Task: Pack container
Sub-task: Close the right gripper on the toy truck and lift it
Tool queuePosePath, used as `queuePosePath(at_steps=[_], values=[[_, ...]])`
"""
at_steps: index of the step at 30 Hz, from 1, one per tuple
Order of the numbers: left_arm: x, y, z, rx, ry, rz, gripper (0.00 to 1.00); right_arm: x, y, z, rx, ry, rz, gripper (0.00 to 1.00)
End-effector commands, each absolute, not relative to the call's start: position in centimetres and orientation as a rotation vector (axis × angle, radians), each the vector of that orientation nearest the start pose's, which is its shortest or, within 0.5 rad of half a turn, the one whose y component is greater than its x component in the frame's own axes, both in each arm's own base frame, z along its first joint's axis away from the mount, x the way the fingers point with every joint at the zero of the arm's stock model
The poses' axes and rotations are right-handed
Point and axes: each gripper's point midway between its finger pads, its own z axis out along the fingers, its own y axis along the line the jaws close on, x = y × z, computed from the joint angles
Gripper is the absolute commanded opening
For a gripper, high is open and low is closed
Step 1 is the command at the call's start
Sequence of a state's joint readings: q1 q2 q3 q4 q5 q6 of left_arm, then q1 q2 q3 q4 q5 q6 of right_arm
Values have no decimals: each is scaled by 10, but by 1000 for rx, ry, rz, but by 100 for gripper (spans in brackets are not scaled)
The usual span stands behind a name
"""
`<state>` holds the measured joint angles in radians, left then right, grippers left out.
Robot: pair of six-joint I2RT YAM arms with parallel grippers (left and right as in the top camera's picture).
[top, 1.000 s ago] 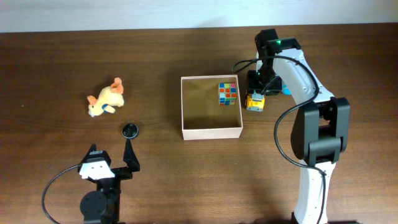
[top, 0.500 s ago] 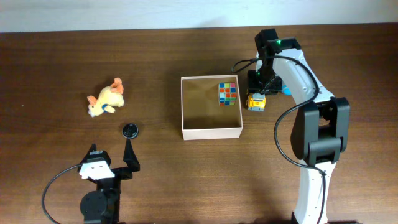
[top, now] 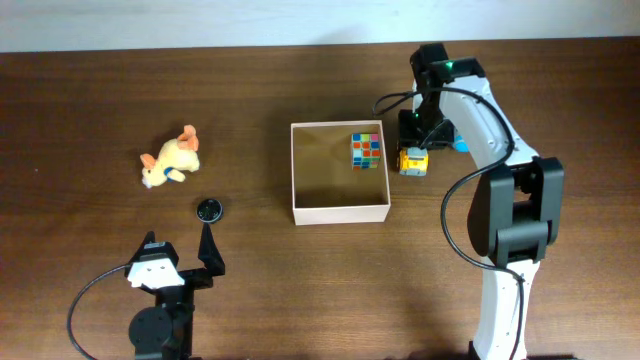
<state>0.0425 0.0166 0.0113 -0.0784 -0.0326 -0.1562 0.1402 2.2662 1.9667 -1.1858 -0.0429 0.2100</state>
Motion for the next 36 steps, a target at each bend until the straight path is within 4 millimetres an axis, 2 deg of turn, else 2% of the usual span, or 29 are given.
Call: queuePosePath(at_steps=[1,6,10,18,24,29,32,36], values=[[246,16,154,-172,1654,-52,99,464,72,63,105,3039,73,42],[246,16,154,-173,1654,-52,99,469,68,74,106,3018,36,42],[246,16,154,-173,1654,-52,99,476,66,91,68,2988,14,42],[246,16,154,-173,1654,-52,99,489,65,145,69,2893,8,42],[246,16,154,-173,1654,-52,99,488,68,188,61,2835,24,42],[246,16,154,-173,1654,-52,99,481,86,216,8,2795,43,43],[246,16,154,-172,1654,-52,99,474,109,227,-54,2778,62,42],[246,16,154,-172,1654,-52,99,461,146,229,-155,2783,82,42]])
